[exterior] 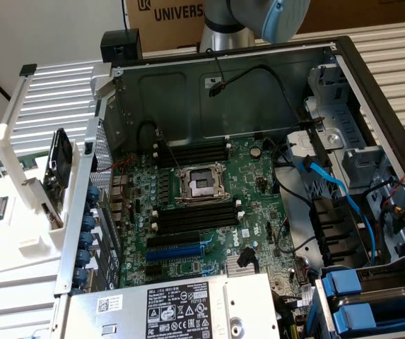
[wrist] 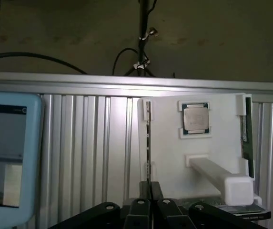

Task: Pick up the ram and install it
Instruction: 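Pick up the ram and move it above insertion slot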

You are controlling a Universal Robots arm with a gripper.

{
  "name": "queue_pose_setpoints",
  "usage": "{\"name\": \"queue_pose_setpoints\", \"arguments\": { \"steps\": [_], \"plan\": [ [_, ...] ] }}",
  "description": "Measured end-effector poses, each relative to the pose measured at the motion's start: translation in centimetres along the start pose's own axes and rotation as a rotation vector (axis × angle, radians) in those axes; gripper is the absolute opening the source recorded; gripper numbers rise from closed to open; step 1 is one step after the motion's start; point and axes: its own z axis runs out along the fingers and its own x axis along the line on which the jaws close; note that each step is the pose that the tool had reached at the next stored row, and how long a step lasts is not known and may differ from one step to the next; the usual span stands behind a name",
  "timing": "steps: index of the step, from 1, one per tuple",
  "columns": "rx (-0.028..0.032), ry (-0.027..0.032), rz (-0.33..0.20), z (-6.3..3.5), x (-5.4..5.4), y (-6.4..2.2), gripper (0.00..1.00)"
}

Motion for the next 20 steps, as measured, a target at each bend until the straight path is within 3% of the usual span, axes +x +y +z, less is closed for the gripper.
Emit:
{"name": "queue_pose_setpoints", "arguments": {
  "steps": [4, 13, 20],
  "plan": [
    [0.0002, -0.0011, 0.000, -0.53, 0.0, -1.49, 0.12],
    [0.0004, -0.0130, 0.000, -3.47, 0.1, -5.20, 0.12],
    [0.0002, -0.0142, 0.000, -4.46, 0.1, -8.20, 0.12]
  ]
}}
